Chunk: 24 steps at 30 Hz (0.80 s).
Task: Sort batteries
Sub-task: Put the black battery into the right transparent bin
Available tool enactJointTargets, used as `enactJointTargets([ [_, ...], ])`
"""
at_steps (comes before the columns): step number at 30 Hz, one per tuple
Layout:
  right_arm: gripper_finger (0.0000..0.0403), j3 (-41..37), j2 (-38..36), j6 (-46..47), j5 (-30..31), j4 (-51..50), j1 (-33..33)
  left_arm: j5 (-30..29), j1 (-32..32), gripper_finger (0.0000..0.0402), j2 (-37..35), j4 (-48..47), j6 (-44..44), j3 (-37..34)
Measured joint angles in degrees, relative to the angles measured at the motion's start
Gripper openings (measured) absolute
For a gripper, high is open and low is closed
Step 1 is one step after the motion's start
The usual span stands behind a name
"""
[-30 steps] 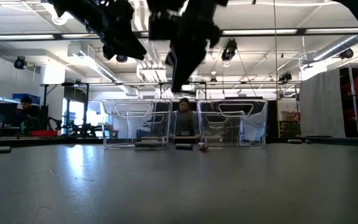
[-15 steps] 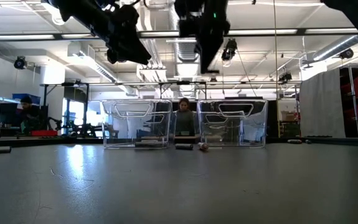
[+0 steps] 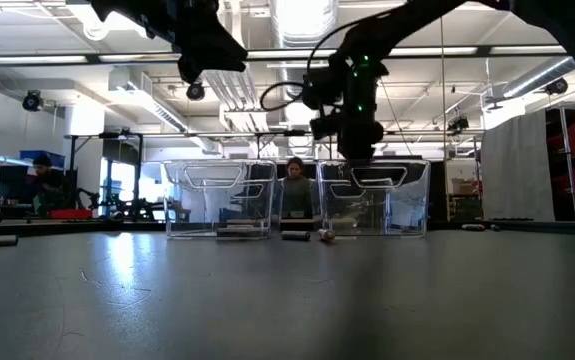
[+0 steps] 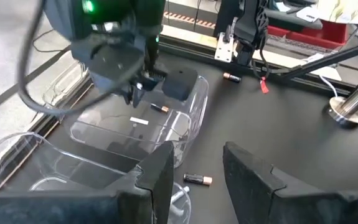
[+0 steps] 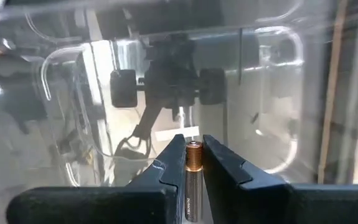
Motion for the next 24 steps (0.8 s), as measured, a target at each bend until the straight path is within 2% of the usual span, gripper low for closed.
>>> enactJointTargets([
  [8,0.0038,-7.4,0.0,0.0,0.0,7.8,0.0,0.2,-0.1,0.0119,0.0,-0.1,1.6,0.0],
  [11,0.0038,-9.1,0.0,0.0,-0.1,10.9,0.0,2.0,-0.1,0.0119,-0.4,0.2,-0.2,0.0],
  [15,0.0038,-11.2,0.2,-1.0,0.0,12.5,0.0,4.5,-0.6,0.0119,-3.2,1.9,-1.3,0.1],
  [24,0.0038,-15.2,0.2,-1.6,0.5,16.3,-0.3,3.0,-0.8,0.0119,-9.5,2.1,-1.5,0.1],
])
